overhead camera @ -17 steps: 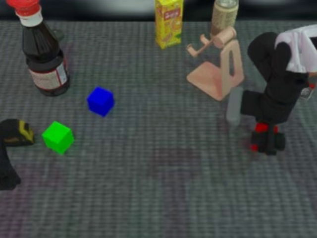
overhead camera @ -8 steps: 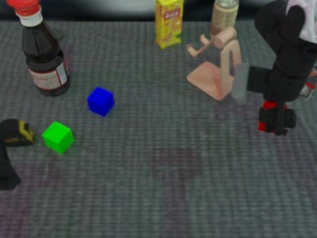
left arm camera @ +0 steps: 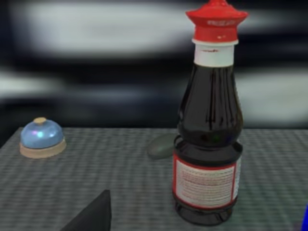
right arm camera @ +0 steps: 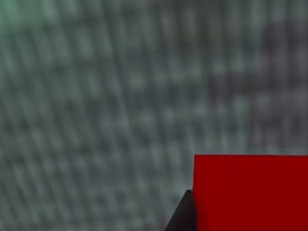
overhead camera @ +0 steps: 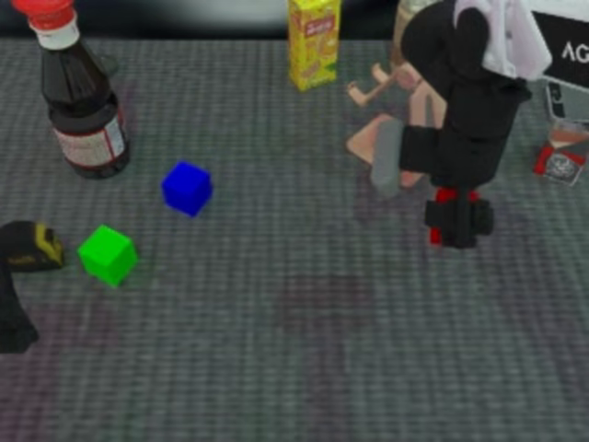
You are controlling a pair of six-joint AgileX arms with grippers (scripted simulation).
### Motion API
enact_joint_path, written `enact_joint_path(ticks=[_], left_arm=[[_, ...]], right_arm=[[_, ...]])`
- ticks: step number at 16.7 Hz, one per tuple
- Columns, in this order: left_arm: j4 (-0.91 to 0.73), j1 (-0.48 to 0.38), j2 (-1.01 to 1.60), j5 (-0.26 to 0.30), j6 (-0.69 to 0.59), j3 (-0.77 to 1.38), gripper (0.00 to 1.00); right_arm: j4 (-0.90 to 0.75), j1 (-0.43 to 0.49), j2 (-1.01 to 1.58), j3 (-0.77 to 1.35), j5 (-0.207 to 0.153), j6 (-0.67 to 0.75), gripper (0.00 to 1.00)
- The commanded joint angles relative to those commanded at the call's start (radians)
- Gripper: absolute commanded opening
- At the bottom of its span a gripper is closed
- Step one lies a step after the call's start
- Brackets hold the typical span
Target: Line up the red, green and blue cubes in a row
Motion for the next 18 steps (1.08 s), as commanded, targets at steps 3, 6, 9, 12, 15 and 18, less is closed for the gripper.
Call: enact_joint_path(ticks=[3,6,9,12,15,18], left_arm=[[0.000,0.000,0.000,0.000,0.000,0.000,1.00],[0.000,0.000,0.000,0.000,0.000,0.000,1.00],[0.000,0.000,0.000,0.000,0.000,0.000,1.00],[0.000,0.000,0.000,0.000,0.000,0.000,1.00],[0.000,0.000,0.000,0.000,0.000,0.000,1.00],[0.000,0.000,0.000,0.000,0.000,0.000,1.00]], right_arm=[[-0.096,0.130,0.114,0.220,0.001,0.074,0.00],[-0.196,0.269,0.229,0.463,0.001,0.158,0.00],[-0.277,0.390,0.319,0.642,0.002,0.234,0.00],[-0.319,0.460,0.366,0.726,0.005,0.279,0.00],[-0.323,0.467,0.370,0.734,0.005,0.283,0.00],[-0.318,0.464,0.366,0.729,0.004,0.283,0.00]])
